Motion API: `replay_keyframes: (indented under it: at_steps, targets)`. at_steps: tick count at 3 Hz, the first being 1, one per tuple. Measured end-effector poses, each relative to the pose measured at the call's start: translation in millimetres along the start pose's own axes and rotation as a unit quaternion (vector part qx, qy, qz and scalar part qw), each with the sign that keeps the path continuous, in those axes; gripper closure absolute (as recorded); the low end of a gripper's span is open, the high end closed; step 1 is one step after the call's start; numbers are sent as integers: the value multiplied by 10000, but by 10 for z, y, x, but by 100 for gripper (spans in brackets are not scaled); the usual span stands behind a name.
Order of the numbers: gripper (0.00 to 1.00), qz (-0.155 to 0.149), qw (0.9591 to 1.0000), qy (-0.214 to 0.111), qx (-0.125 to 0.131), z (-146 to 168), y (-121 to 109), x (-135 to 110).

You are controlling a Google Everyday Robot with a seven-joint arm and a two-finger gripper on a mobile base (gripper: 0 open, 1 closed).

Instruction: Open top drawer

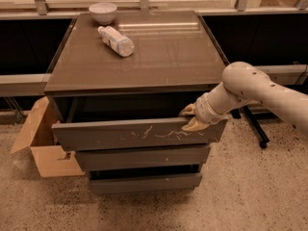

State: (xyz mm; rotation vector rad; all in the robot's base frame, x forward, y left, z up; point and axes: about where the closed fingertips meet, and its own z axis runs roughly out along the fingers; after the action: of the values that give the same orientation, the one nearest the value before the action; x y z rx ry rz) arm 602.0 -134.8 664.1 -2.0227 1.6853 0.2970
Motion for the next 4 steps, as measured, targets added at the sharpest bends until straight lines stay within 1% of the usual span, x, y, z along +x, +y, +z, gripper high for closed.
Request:
replay_keyframes:
  at_steps: [1,2,3,4]
  targets:
    - [82,0,10000,0,0,0,0,0]
    - [57,0,10000,0,-1,1,0,0]
    - [26,0,10000,0,-1,1,0,0]
    - [3,0,10000,-1,-1,1,0,0]
